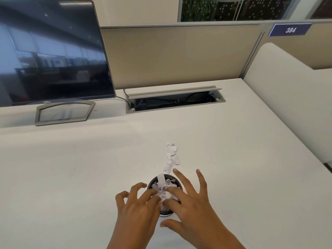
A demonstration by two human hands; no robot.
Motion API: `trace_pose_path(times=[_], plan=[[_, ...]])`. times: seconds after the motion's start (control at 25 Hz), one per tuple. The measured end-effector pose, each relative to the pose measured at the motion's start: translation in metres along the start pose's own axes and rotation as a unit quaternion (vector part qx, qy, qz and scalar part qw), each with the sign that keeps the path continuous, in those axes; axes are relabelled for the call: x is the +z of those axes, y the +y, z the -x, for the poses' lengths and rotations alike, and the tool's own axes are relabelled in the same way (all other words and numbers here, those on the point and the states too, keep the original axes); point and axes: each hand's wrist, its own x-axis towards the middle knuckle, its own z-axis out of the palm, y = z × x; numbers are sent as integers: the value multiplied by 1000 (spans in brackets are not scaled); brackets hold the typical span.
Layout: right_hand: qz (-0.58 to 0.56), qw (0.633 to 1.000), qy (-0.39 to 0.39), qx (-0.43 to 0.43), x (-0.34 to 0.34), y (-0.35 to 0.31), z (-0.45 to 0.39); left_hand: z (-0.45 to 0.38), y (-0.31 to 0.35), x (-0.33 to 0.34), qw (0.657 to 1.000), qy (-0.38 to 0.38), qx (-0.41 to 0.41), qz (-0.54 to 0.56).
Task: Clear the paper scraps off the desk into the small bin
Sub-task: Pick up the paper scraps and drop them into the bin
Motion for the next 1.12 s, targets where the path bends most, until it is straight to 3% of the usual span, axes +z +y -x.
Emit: trace_pose_path(times=[0.12,0.4,0.68,0.76,1.0,1.12], plan=[[-75,997,16,-20,-1,4,4,4,-3,0,998,13,-9,59],[-38,988,-147,-29,10,0,-10,5,-7,15,998,-64,-8,5],[-74,975,-210,-1,13,-5,-23,-1,-3,15,1000,1,24,-3],[-99,974,-205,13,4,-4,-24,0,-5,9,999,23,39,29],[-86,996,-26,0,-8,6,3,14,-11,4,991,69,83,73],[-46,997,-55,-19,-1,11,13,17,-14,10,991,34,131,16]])
